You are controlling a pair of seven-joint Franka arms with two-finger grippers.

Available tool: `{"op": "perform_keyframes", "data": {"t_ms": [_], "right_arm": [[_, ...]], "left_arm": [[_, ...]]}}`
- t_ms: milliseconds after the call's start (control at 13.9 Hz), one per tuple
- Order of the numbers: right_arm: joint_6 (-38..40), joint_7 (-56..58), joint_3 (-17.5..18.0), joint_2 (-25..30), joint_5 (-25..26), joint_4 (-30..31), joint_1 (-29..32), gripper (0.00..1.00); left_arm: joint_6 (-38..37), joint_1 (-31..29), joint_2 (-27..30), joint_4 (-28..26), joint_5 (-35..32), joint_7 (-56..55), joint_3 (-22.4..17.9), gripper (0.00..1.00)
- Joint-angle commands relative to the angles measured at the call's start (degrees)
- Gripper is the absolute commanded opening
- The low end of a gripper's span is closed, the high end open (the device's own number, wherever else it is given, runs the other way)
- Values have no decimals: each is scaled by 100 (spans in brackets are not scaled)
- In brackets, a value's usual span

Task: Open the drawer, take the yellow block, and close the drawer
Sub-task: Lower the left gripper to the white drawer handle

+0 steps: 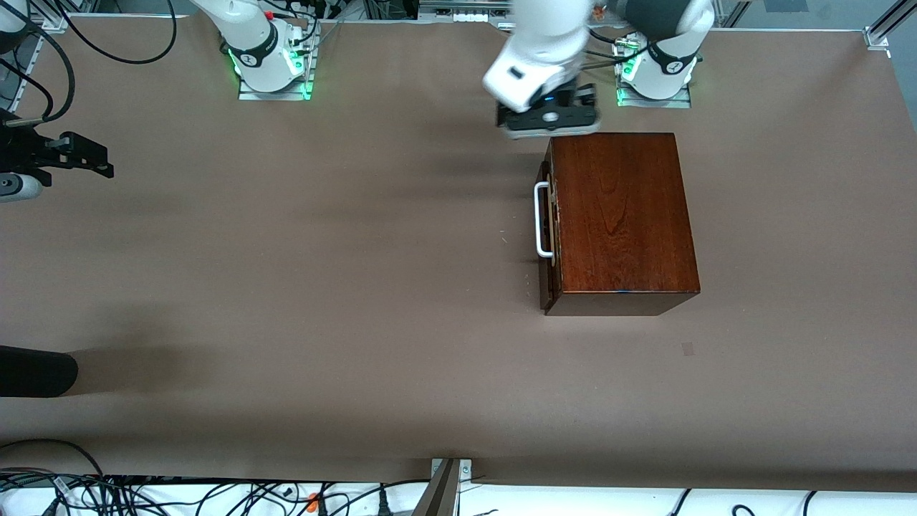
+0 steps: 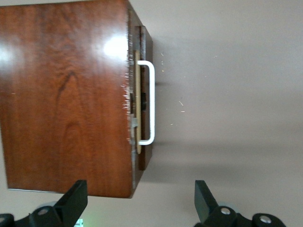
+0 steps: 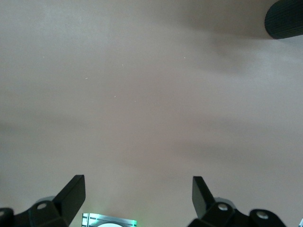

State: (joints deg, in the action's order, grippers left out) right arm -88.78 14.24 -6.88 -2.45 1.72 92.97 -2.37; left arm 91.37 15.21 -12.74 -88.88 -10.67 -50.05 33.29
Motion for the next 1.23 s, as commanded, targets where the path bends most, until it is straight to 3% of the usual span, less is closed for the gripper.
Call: {"op": "perform_keyframes", "data": {"t_ms": [0,433,722,1155], "right_arm": [[54,87,-6,17,-119,19,26,100],[62,87,-6,26,-119,19,26,100],[71,79,-6,26,-119,19,26,100],[71,87,-6,26,-119,19,26,100]], "left_arm": [[-76,245,-685,433,-496,-224,29,100],[372,236,-1309,301,-1068,-14,2,100],[662,254,-1468,-94,-1244,135,2,100],[795,228,-1872,-95,-1358,312,-33,100]]}}
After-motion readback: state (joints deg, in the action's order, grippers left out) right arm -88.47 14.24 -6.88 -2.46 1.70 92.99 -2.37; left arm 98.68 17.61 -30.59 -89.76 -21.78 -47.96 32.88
